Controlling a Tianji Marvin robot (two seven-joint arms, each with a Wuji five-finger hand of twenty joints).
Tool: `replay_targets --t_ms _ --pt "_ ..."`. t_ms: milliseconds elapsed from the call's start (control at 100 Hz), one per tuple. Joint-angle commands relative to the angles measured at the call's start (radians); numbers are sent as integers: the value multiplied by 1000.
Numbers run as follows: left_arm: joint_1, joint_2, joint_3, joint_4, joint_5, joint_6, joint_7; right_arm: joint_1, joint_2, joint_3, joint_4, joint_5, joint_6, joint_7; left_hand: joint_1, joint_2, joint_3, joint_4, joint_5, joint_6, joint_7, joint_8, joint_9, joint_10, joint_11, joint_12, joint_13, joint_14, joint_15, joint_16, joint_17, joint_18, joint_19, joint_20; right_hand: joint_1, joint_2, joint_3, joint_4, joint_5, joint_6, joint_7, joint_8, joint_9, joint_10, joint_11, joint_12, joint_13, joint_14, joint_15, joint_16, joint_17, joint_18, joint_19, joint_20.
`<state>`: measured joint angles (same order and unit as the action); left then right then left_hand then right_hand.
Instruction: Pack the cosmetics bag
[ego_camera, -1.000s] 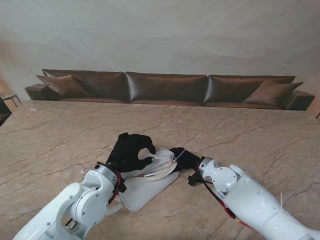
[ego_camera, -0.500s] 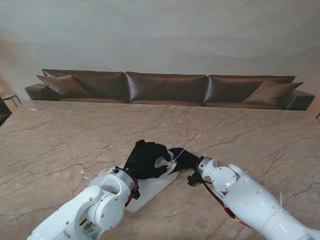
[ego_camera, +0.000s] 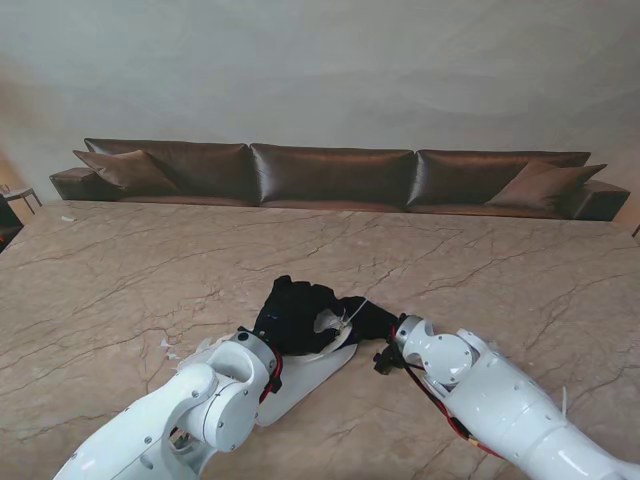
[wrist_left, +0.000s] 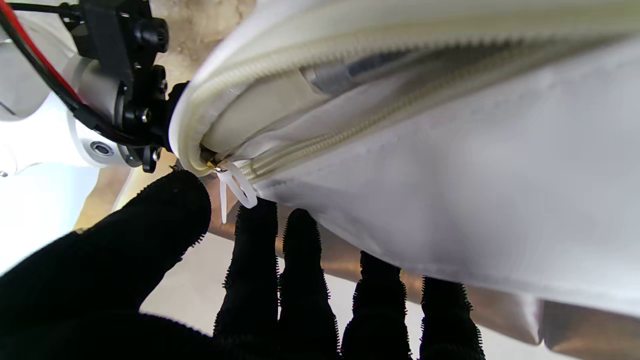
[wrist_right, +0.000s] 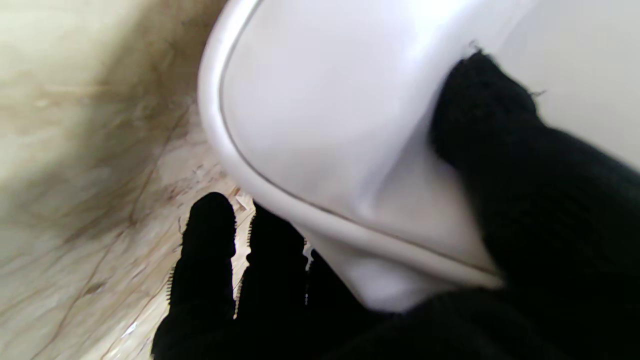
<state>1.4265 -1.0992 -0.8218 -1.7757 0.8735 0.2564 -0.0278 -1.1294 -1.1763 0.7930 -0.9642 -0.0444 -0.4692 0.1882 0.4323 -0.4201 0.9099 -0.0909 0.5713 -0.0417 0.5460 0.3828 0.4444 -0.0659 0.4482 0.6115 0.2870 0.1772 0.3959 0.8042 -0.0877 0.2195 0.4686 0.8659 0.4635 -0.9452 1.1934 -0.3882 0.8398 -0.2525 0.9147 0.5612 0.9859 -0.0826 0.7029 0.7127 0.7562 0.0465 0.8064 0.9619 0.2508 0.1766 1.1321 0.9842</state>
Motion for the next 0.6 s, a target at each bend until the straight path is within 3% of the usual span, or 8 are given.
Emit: replay_targets --t_ms 0,70,160,220,330,420,590 --pt "2 2 1 1 -11 4 -3 -8 -7 -7 -10 -4 -3 4 5 -7 -19 -4 70 -19 124 54 -1 0 8 2 -31 -4 -15 -1 -14 -27 -23 17 181 192 140 66 149 -181 75 56 76 -2 92 30 37 31 63 24 4 2 24 15" --pt "-3 0 8 7 -15 7 3 -7 -7 -8 -10 -4 -5 5 105 -53 -66 -54 92 -85 258 91 15 -1 12 7 -24 -3 -10 4 -14 -31 -25 21 181 194 141 65 149 -185 79 64 75 -3 93 31 36 29 63 25 5 2 24 16" --pt "-10 -3 15 13 -24 15 5 -7 -6 -8 -11 -6 -6 6 181 -87 -45 -76 121 -128 380 139 29 -9 19 11 -16 -6 -3 7 -14 -37 -20 29 182 201 138 64 151 -191 85 80 74 -7 94 34 36 28 62 26 5 2 24 17" --pt "-16 -1 20 14 -20 22 -3 -8 -6 -7 -11 -5 -7 6 228 -100 -22 -95 145 -139 437 166 33 -15 23 11 -12 -9 1 7 -12 -41 -15 33 188 209 134 63 153 -195 70 128 73 -9 96 39 36 28 61 31 5 2 22 19" --pt "-17 -2 22 14 -36 21 -9 -8 -6 -9 -9 -5 -7 7 261 -99 1 -118 133 -105 479 233 28 -13 27 6 -17 -14 7 6 -12 -52 -22 29 207 237 122 61 157 -199 78 198 72 -16 109 56 36 31 66 44 5 1 21 19" --pt "-14 -7 20 16 -73 12 0 -9 -6 -10 -7 -3 -3 8 284 -91 21 -141 133 -89 493 304 25 -7 30 3 -25 -16 13 6 -15 -65 -30 33 239 271 102 65 158 -196 88 299 76 -22 134 76 45 40 85 69 8 -1 28 27" --pt "-5 -6 6 -5 -159 14 -44 -15 -6 -9 -13 -8 10 6 327 -71 26 -159 120 -51 546 412 2 6 30 0 -62 -21 10 2 -32 -91 -98 62 289 307 79 79 163 -186 129 407 89 -29 177 108 94 58 144 107 44 18 66 44"
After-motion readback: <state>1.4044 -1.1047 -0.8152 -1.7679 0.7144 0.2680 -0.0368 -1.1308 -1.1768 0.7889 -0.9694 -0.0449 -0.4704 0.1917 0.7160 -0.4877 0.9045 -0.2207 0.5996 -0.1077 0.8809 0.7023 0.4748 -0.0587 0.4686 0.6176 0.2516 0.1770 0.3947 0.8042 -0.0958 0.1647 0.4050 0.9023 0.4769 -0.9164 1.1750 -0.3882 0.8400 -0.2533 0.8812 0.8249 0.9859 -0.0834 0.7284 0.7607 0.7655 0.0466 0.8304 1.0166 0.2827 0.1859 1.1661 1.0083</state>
